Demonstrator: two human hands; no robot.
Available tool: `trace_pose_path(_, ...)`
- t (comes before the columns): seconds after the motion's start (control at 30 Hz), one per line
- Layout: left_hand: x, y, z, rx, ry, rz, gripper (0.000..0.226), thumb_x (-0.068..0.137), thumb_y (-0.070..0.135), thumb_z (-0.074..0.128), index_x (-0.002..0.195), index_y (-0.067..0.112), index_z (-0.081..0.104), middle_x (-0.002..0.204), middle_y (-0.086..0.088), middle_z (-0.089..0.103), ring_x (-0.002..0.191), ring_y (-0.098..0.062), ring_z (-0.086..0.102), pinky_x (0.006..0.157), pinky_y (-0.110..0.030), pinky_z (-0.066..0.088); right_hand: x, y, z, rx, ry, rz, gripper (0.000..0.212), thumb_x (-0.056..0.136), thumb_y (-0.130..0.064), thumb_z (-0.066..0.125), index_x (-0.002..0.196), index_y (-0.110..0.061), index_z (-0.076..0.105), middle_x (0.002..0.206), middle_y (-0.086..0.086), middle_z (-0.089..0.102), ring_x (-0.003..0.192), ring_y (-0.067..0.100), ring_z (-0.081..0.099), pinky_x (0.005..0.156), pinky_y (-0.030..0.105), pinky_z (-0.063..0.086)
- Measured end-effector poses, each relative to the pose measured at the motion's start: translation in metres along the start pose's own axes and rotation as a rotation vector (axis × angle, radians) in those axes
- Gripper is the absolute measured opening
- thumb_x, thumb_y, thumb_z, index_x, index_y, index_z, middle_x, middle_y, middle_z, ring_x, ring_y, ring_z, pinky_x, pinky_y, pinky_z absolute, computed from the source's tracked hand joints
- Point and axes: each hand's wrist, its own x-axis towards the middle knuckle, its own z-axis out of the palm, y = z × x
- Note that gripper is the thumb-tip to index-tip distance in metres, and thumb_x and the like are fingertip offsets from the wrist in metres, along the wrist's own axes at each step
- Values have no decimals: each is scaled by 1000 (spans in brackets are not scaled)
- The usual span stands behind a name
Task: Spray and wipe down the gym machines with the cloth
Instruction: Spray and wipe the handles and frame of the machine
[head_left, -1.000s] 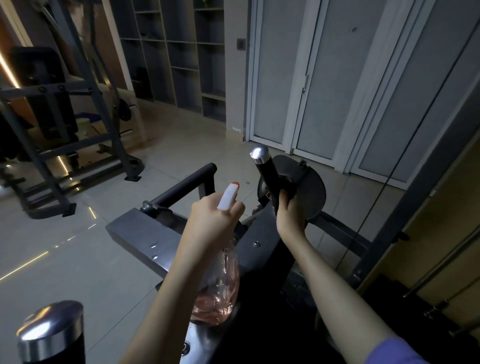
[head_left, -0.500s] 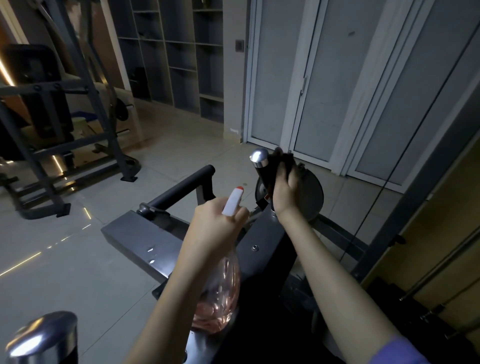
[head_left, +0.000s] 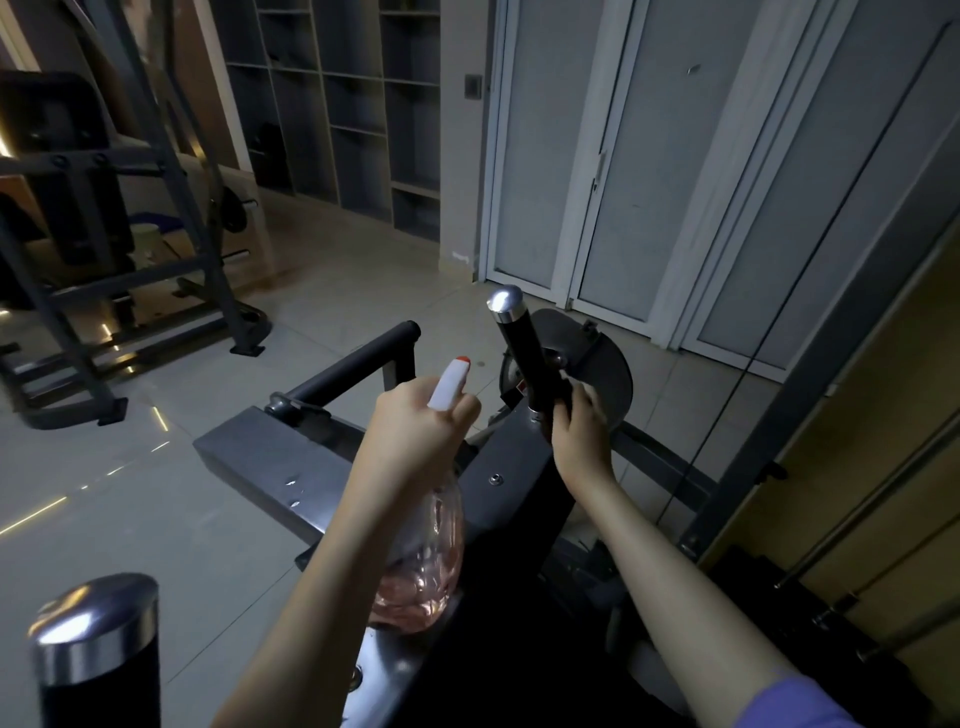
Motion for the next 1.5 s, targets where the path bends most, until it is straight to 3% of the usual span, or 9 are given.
trace_pose_path(0.13, 1, 0, -1, 6, -7, 11, 44, 90, 31, 54, 76, -10, 46, 63, -13, 39, 57, -20, 33, 57, -32, 28, 12, -9, -17, -80, -53, 68, 30, 100, -19, 38, 123, -4, 52, 122, 11, 54, 110, 25, 54, 78, 21, 36)
trace_pose_path(0.3, 3, -3, -1, 14, 8, -6, 45, 90, 33, 55, 79, -9, 48, 61, -11, 40, 54, -20, 34, 53, -31, 30, 37, -75, -34, 260, 189, 145, 41, 100, -32, 39, 125, -3, 53, 121, 13, 59, 112, 25, 56, 84, 24, 41)
trace_pose_path(0.43, 4, -5, 0, 7, 12, -7, 45, 89, 33, 55, 79, -10, 47, 62, -11, 39, 56, -20, 33, 55, -33, 29, 43, -119, -16, 301, 77, -27, 35, 100, -32, 41, 118, -9, 59, 101, 2, 60, 88, 12, 54, 57, -2, 35)
trace_pose_path(0.67, 4, -6, -1, -8, -13, -23, 44, 88, 34, 54, 78, -7, 46, 62, -9, 37, 55, -18, 31, 54, -32, 28, 74, -138, -34, 114, -67, 163, 21, 98, -31, 43, 93, -18, 57, 76, -2, 54, 71, 15, 53, 49, 19, 36)
trace_pose_path(0.83, 8, -9, 1, -27, -3, -47, 43, 81, 37, 53, 76, -5, 44, 63, -10, 39, 54, -20, 30, 55, -35, 28, 53, -144, -36, -285, -142, -323, 26, 95, -35, 48, 105, -16, 62, 89, 2, 61, 76, 17, 53, 62, 22, 40)
trace_pose_path(1.07, 4, -6, 0, 7, 12, -11, 35, 86, 26, 53, 81, -8, 48, 66, -15, 43, 55, -19, 33, 52, -32, 28, 72, -173, -26, -779, -198, -322, 21, 91, -19, 45, 101, -6, 58, 87, 10, 48, 74, 27, 46, 62, 28, 37)
trace_pose_path(1.2, 5, -8, -3, 42, -23, 33, 33, 80, 30, 48, 78, -3, 43, 73, -24, 47, 55, -20, 34, 51, -32, 29, 79, -178, -24, -773, -232, -241, 11, 88, -16, 48, 93, -8, 53, 89, 10, 49, 77, 28, 49, 63, 30, 41)
trace_pose_path(1.37, 6, -10, -5, 16, -16, 10, 37, 68, 36, 44, 76, 0, 43, 80, -28, 54, 57, -18, 37, 55, -34, 31, 59, -138, -19, -592, -43, -581, 26, 96, -26, 46, 103, -7, 63, 89, 10, 57, 78, 25, 53, 61, 27, 36)
trace_pose_path(1.5, 5, -9, -4, -5, -18, -10, 39, 69, 36, 46, 76, -2, 41, 80, -30, 52, 58, -19, 34, 56, -35, 29, 43, -111, -10, -600, 145, -776, 19, 76, -3, 70, 95, -2, 66, 103, 21, 62, 91, 40, 59, 64, 44, 56)
